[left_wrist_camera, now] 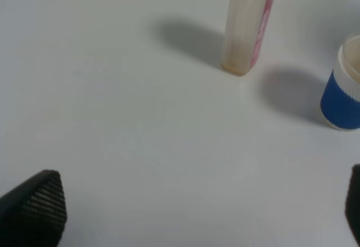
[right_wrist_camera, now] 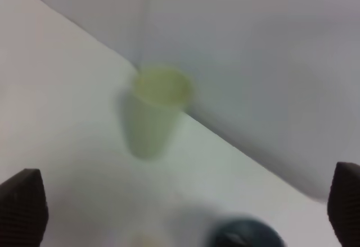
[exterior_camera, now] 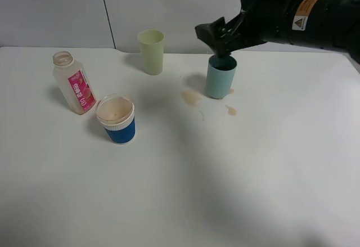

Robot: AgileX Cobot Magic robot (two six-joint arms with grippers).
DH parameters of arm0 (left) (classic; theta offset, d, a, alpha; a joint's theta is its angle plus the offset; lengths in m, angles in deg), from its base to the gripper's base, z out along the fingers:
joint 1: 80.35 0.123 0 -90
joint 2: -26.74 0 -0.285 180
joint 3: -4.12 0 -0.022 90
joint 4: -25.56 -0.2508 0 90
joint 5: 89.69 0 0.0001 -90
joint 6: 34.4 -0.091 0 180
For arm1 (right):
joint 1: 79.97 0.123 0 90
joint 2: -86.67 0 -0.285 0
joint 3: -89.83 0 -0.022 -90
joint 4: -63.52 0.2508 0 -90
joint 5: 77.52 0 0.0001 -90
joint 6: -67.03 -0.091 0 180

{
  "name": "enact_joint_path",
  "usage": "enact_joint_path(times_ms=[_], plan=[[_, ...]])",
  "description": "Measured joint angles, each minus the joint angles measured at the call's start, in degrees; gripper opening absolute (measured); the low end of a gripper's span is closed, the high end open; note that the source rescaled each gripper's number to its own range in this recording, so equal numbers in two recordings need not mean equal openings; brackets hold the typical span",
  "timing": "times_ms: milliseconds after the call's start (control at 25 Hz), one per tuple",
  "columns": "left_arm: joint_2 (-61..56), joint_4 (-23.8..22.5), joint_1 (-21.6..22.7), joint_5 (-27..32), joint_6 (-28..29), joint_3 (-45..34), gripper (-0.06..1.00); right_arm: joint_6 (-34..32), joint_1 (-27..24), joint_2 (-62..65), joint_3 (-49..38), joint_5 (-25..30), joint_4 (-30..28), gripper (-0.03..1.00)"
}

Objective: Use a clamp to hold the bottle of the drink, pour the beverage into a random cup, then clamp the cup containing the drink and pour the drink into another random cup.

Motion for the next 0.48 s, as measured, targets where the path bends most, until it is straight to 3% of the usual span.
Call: enact_joint_path(times_ms=[160, 360, 480], plan=[[0.0, 0.0, 0.0, 0.0, 0.0, 0.0, 1.0, 0.0, -5.6, 3.3, -0.3, 6.2, -0.7, 1.0], [0.0, 0.0, 0.0, 0.0, 0.0, 0.0, 1.0, 0.0, -12.4, 9.3, -3.4, 7.5, -0.7, 1.0], [0.0, 0.0, 0.0, 0.0, 0.0, 0.0, 1.0, 0.0, -20.1, 17.7, -8.0, 9.9, 0.4, 1.0]])
